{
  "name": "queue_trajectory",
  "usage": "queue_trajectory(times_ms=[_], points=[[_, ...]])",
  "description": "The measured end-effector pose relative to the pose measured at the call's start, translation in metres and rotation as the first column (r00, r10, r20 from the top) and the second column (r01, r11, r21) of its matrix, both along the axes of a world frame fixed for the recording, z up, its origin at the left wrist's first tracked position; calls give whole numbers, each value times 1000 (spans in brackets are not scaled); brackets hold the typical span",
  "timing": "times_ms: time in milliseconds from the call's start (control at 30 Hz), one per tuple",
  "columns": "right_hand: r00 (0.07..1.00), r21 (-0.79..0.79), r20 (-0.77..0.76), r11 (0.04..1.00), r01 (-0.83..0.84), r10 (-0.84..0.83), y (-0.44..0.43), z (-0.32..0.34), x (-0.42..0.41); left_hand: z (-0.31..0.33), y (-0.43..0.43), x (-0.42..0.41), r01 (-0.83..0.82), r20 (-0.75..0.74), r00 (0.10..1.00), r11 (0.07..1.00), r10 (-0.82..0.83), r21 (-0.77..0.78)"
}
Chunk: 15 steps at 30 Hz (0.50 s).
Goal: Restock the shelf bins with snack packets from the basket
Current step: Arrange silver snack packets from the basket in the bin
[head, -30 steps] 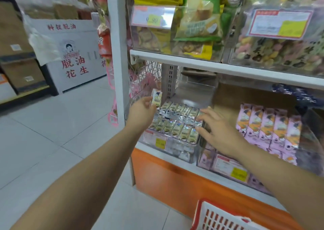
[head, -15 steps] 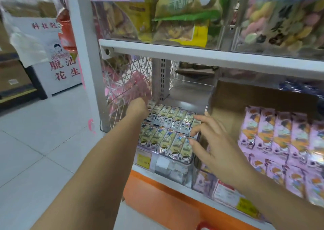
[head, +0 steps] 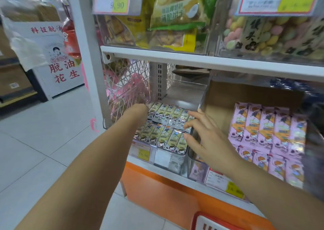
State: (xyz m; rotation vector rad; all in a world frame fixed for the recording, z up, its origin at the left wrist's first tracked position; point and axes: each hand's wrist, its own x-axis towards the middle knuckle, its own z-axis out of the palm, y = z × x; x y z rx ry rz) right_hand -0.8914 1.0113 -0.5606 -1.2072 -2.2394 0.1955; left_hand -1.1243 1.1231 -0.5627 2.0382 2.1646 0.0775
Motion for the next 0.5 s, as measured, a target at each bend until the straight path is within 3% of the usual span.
queue_trajectory(times_ms=[67,133,267,367,500], points=[[997,-32,73,999,31,-28,-7,5,1,10,-24,7,12,25,1000,998,-14,59],[990,-17,136,999,30,-27,-22,6,1,19,-58,17,15,134,990,967,-50,255],[993,162,-39,981,-107,115,-81,-11,9,0,-146,39,23,371,842,713,-391,701],[980,179,-76,970,-166,182,-122,-44,27,-40,-208,60,-18,451,745,661,-492,751],[997,-168,16,983,-76,79,-163,-108,64,-118,-258,88,83,493,732,779,-471,621]])
